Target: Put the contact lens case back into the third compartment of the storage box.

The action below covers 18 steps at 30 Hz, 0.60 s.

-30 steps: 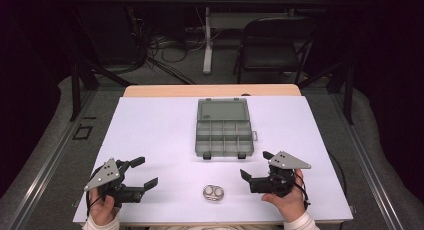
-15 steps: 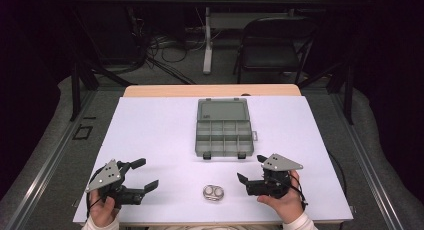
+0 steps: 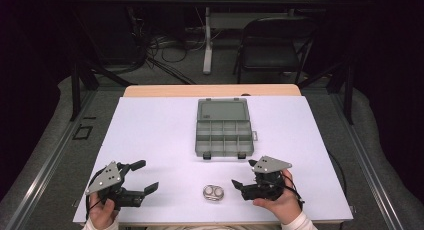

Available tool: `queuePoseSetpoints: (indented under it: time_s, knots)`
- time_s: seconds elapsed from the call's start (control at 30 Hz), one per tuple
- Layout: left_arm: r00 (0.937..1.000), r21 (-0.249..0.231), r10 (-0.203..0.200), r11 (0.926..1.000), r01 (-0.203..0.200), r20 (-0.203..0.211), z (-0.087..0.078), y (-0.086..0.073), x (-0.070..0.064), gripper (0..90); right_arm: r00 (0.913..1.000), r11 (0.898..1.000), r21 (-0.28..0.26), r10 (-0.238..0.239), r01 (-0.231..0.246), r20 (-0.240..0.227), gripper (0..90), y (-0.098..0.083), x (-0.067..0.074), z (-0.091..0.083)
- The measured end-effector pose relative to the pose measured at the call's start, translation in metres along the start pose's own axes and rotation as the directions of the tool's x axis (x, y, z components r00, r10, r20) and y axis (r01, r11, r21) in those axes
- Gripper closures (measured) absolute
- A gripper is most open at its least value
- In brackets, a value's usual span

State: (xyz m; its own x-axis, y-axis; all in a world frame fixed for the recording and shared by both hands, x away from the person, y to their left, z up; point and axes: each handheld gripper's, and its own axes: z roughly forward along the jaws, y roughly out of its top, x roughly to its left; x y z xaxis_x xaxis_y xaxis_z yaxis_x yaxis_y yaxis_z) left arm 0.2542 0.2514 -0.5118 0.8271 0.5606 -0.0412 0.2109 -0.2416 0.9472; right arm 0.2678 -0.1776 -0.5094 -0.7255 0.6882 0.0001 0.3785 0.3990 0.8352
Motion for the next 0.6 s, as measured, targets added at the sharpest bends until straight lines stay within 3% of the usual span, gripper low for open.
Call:
queuePoseSetpoints:
  time_s: [0.6]
  knots:
    - [1.0000, 0.010, 0.001, 0.9999, -0.001, -0.005, -0.002, -0.001, -0.001, 15.8, 0.9926, 0.991, 0.090, -0.089, 0.097, -0.082, 20.0, 0.004, 0.014, 0.020]
